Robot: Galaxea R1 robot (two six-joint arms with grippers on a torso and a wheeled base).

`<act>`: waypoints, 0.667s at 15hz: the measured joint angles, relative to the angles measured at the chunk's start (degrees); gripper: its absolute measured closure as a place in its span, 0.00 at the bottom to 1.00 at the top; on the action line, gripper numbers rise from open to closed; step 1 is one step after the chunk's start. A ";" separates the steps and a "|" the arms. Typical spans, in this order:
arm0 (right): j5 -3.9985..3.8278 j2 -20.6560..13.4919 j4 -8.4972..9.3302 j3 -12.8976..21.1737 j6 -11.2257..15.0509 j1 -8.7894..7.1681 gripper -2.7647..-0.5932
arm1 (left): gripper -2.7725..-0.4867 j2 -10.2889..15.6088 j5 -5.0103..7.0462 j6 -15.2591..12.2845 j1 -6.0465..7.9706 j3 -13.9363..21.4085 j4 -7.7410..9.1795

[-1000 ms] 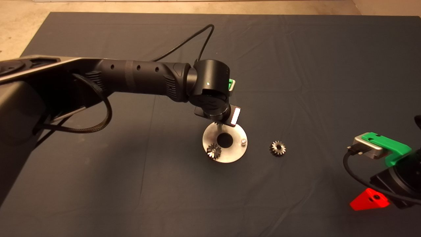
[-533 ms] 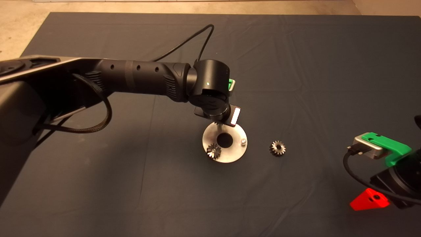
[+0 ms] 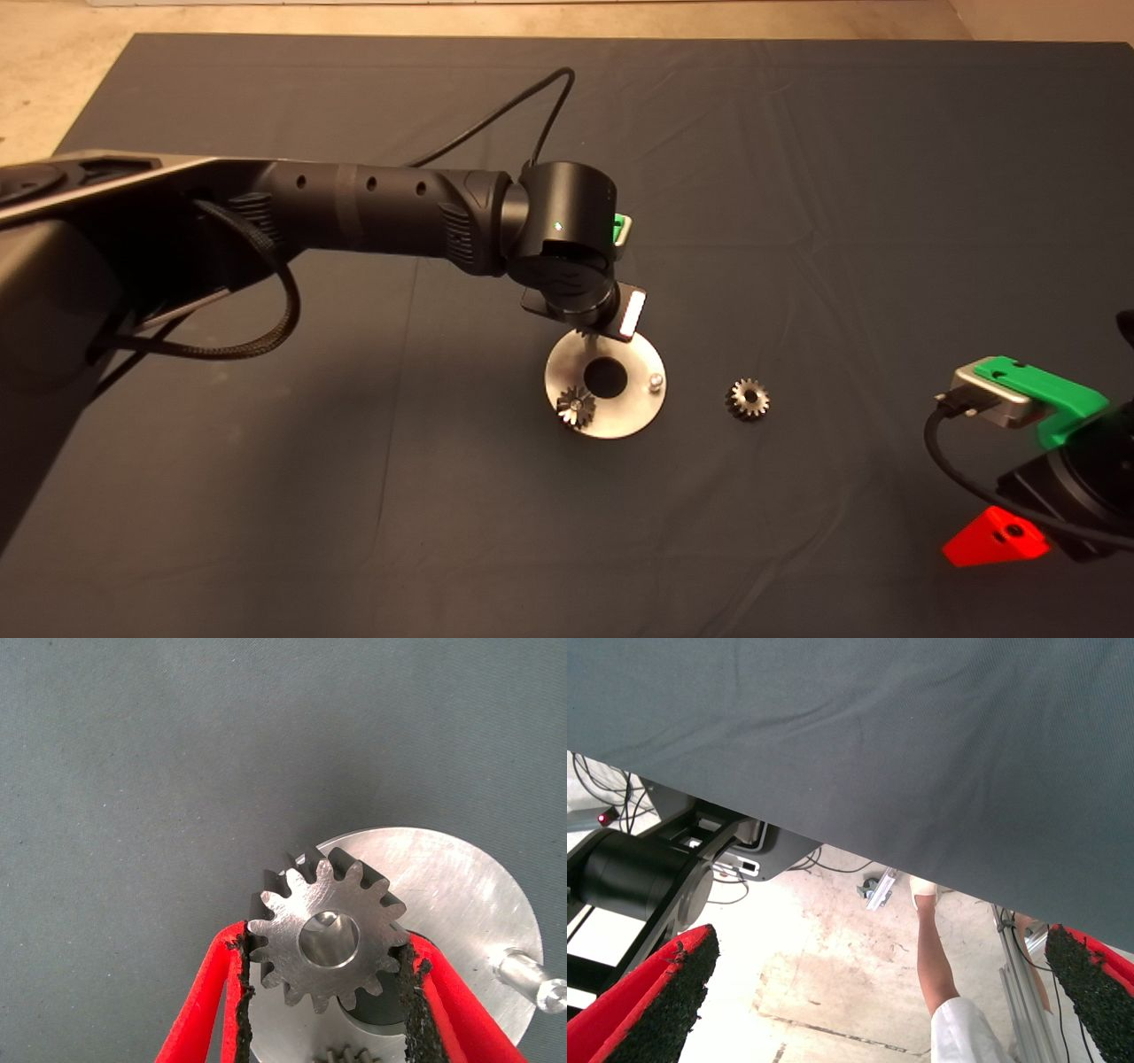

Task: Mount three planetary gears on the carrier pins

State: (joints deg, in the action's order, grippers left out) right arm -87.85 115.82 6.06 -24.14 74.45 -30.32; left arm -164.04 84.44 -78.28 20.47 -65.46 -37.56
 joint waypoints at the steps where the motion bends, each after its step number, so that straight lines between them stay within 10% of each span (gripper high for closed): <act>1: 0.01 0.00 0.00 0.00 0.00 0.00 0.01 | 0.83 0.04 0.00 0.01 0.00 0.00 0.00; 10: 0.01 -0.13 0.00 0.00 0.00 0.00 0.01 | 0.83 0.04 -0.07 -0.02 -0.93 1.08 0.02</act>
State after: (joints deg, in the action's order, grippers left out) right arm -87.85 115.69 6.06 -24.14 74.45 -30.32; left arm -164.00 84.37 -78.30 19.54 -64.38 -37.53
